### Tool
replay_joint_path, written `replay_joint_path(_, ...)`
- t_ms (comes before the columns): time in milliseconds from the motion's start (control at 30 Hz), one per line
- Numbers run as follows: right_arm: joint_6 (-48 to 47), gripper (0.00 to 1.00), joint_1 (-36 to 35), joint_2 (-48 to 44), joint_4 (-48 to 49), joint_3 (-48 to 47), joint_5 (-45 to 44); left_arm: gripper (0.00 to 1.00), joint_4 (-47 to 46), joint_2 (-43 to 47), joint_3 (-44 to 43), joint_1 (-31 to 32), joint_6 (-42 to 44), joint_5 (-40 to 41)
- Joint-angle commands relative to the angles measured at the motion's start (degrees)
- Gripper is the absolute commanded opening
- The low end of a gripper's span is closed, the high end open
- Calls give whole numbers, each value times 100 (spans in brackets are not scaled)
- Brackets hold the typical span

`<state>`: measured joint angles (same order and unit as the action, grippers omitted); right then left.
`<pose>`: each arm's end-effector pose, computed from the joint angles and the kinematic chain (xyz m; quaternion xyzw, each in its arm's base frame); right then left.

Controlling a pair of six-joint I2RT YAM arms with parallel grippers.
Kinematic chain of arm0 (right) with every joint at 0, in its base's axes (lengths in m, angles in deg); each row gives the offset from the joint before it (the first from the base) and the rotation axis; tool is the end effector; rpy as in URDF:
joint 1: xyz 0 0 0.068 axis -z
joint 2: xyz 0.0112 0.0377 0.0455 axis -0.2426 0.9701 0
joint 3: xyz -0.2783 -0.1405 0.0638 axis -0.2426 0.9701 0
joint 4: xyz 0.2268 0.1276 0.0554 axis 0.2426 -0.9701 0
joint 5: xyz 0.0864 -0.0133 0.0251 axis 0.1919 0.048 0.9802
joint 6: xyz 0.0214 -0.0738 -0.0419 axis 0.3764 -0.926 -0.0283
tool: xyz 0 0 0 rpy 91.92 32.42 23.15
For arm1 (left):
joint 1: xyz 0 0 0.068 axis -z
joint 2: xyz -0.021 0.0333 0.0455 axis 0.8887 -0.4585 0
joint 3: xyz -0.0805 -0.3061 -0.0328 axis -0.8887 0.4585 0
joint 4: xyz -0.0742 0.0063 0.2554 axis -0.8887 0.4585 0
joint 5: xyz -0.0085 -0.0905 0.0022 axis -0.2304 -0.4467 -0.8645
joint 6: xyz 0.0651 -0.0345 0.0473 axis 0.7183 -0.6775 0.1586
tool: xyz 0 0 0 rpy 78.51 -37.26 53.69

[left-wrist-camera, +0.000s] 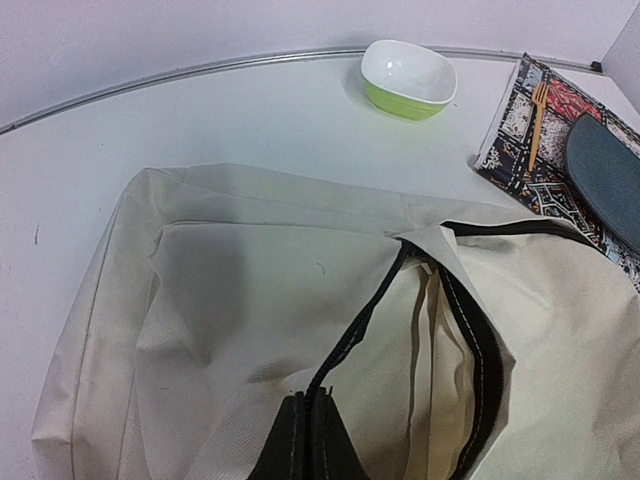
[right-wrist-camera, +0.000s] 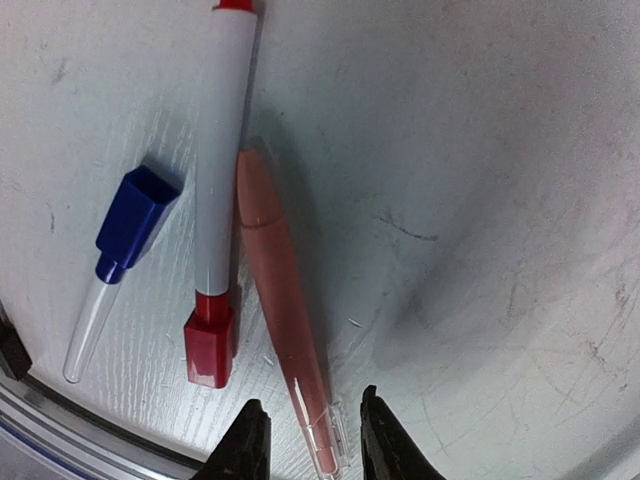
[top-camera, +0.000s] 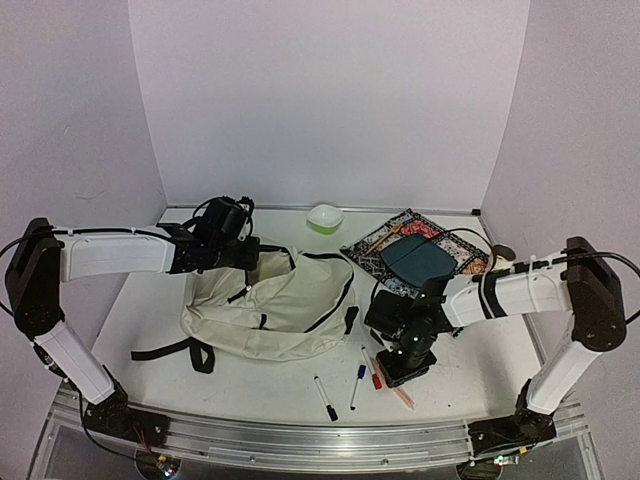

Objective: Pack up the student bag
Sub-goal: Pick up the pen from the center of the board.

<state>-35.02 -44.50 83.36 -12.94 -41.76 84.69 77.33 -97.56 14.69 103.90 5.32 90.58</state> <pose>0.1712 0.2873 0.1594 -0.2143 0.9540 0.1676 0.1262 0.3090 -0.2369 0.2594 0.1112 0.8888 -0.0770 0.4379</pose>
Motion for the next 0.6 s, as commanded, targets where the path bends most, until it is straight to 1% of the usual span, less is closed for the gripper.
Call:
replay_joint_path(0,-58,31,-106,277,-475,-185,-35,0,-405,292,-18,-23,-39,9)
replay_joint_path(233,-39,26,-126,742,-763,-421,-399,0,-402,333,-6,-23,-22,-27)
replay_joint_path(400,-43,21,-143,1087,-1051,-609,-716,0,-400,370,-6,-23,-2,-138)
replay_joint_path(567,12,7,-143,1049,-1194,-697,-961,0,-402,422,-4,-23,69,-235)
